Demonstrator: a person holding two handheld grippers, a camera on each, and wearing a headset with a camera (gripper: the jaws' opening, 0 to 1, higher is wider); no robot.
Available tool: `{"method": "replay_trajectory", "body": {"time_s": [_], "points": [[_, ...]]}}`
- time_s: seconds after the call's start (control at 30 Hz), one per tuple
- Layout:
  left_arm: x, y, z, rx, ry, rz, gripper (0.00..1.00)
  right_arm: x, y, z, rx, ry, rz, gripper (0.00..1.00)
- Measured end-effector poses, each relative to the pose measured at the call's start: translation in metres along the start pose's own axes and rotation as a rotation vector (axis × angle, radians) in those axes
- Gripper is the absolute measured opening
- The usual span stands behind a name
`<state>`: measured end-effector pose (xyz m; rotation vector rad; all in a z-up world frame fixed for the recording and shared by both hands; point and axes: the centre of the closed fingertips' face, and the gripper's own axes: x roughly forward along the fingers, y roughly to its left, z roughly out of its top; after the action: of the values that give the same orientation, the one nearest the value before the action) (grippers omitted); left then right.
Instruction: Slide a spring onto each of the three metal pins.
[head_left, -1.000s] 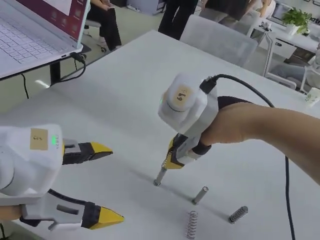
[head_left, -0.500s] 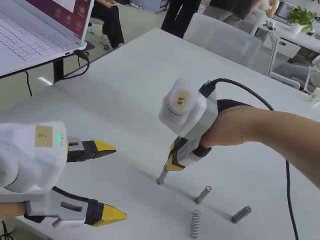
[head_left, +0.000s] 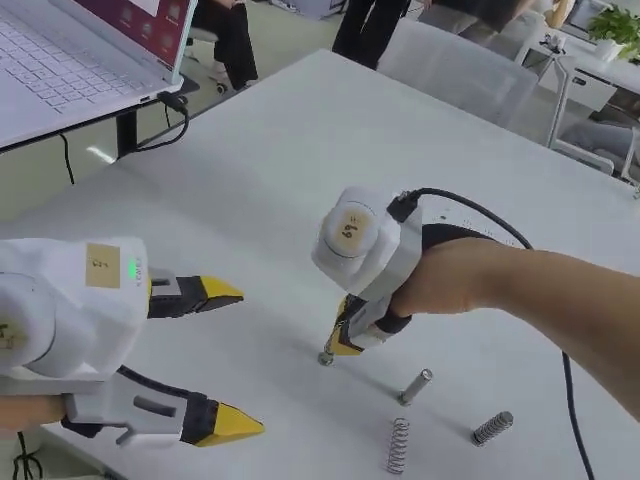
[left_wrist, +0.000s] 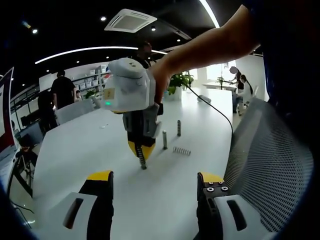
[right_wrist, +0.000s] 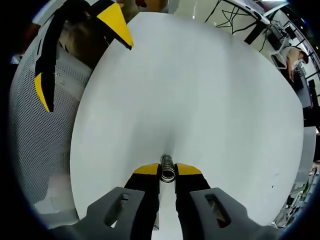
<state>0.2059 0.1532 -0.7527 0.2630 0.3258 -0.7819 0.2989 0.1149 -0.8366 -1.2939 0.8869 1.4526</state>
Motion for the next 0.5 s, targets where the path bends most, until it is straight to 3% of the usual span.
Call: {"method": "replay_trajectory", "body": {"time_s": [0.27, 0.5], "points": [[0.0027, 0.0002, 0.0004, -0.004, 0.001, -0.006, 0.64, 0.0114, -0.0021, -0.0034, 0.003, 0.008, -0.008, 0.09], [0.0039, 0.0004, -0.0014, -0.003, 0.012, -0.014, 0.63, 0.0117, -0.0014, -0.0038, -0.005, -0.008, -0.013, 0.09]]}}
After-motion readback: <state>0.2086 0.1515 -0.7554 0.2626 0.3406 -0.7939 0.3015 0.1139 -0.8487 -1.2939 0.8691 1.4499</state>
